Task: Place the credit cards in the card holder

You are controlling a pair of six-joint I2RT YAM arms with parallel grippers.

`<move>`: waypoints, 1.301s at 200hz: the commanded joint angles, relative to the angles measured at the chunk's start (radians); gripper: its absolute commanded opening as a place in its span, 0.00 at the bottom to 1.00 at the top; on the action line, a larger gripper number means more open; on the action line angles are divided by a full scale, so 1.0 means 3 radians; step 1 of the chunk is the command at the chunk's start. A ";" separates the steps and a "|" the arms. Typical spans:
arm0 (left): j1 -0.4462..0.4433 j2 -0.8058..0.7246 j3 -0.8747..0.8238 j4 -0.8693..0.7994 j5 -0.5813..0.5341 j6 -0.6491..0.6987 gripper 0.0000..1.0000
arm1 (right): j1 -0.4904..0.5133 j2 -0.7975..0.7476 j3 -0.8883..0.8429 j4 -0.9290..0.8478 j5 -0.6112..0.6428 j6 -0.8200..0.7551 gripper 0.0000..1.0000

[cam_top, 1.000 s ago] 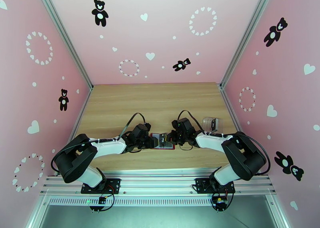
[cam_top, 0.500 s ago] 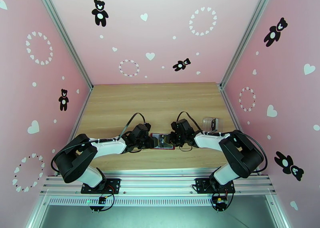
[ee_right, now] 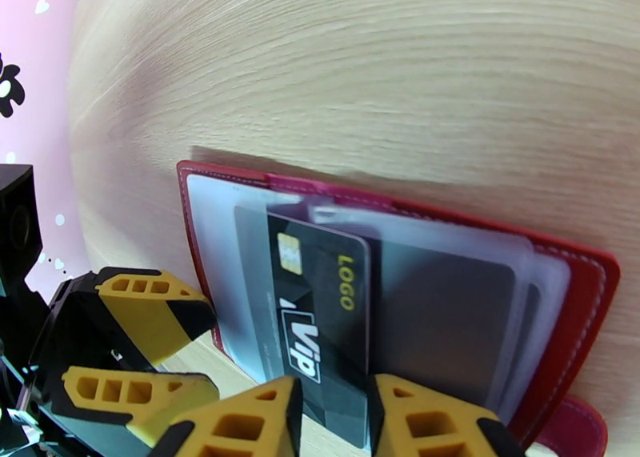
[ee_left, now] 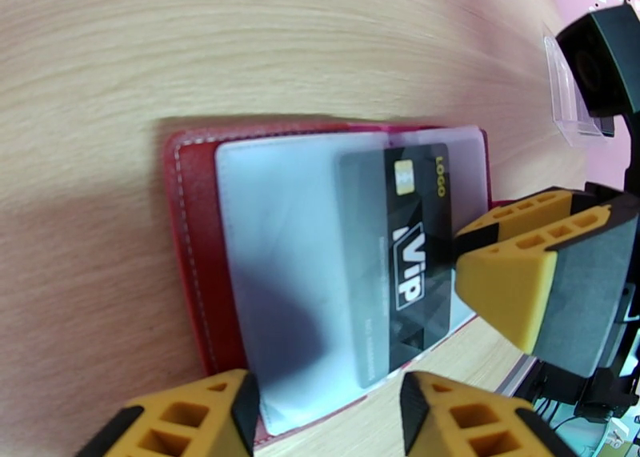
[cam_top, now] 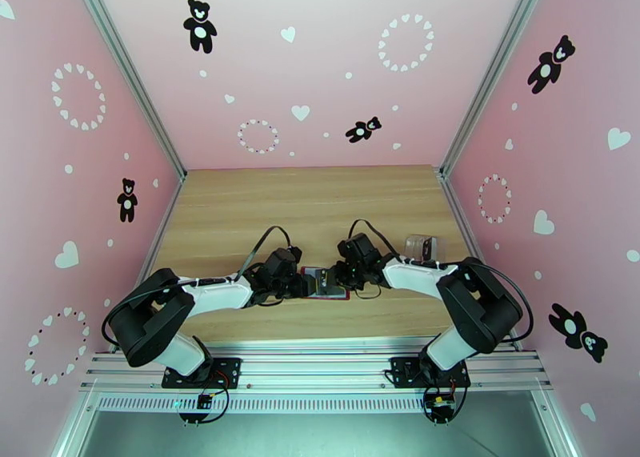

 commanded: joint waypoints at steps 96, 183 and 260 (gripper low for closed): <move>0.0027 -0.0050 -0.0018 -0.0013 -0.0037 0.0015 0.53 | 0.0324 0.0375 0.0249 0.0021 0.0113 0.0135 0.30; 0.0029 -0.0163 -0.0102 0.0043 -0.0070 -0.0049 0.52 | 0.0395 0.0320 0.0216 0.0148 0.0011 0.0340 0.28; 0.0027 -0.0213 -0.0161 0.0056 -0.0086 -0.0078 0.52 | 0.0407 0.0188 0.0209 -0.0207 0.0320 0.0271 0.25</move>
